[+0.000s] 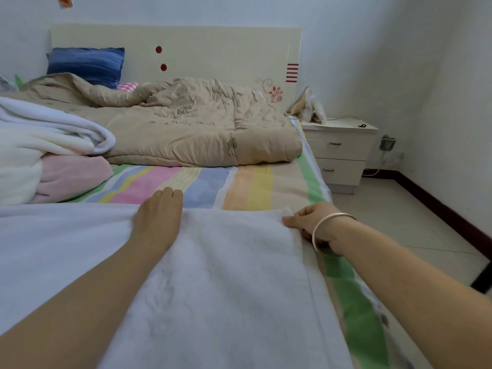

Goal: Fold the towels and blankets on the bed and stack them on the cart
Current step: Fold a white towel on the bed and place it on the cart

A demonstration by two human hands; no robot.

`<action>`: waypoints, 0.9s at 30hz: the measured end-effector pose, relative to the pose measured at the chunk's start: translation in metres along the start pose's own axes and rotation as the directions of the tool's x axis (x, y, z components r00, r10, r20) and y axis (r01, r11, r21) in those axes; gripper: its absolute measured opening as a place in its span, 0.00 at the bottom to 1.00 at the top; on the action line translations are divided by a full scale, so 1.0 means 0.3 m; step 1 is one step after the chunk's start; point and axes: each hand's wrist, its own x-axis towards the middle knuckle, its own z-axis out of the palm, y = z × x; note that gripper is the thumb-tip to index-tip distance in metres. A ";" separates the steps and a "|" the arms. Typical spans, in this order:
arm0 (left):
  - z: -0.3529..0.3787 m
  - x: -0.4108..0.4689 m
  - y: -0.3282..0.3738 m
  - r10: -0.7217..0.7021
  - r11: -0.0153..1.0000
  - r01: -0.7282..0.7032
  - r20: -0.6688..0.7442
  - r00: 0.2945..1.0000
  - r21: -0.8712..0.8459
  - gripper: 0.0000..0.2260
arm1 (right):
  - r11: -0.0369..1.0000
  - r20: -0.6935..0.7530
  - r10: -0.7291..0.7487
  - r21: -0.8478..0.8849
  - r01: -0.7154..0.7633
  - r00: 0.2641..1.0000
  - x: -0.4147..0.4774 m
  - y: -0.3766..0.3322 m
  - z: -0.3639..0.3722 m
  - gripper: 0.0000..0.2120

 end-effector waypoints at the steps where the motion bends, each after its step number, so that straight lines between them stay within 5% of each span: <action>1: 0.002 0.005 0.001 0.013 1.000 -0.013 -0.051 0.999 -0.005 0.17 | 1.000 -0.035 -0.011 0.023 0.012 0.999 0.005 0.010 -0.003 0.12; 11: -0.071 -0.009 0.055 0.093 0.989 -0.079 -0.111 0.989 0.126 0.15 | 0.995 -0.131 0.039 0.098 -0.026 0.991 0.070 0.060 0.021 0.13; 16: -0.247 -0.183 0.112 -0.054 0.975 0.067 0.064 0.996 -0.210 0.14 | 0.995 -0.183 0.094 0.039 -0.088 0.979 0.009 0.019 0.027 0.13; 21: -0.592 -0.463 0.208 -0.121 0.767 0.293 0.320 0.940 -0.570 0.06 | 0.993 -0.197 0.112 0.067 -0.100 0.974 -0.185 0.029 -0.052 0.11; 25: -0.778 -0.622 0.331 -0.001 0.669 0.371 0.499 0.867 -0.644 0.09 | 0.971 0.076 0.204 0.115 -0.211 0.976 -0.370 0.043 -0.041 0.15; 27: -0.838 -0.679 0.402 0.032 0.683 0.373 0.537 0.843 -0.627 0.11 | 0.976 0.092 0.186 0.100 -0.195 0.978 -0.413 0.047 -0.009 0.14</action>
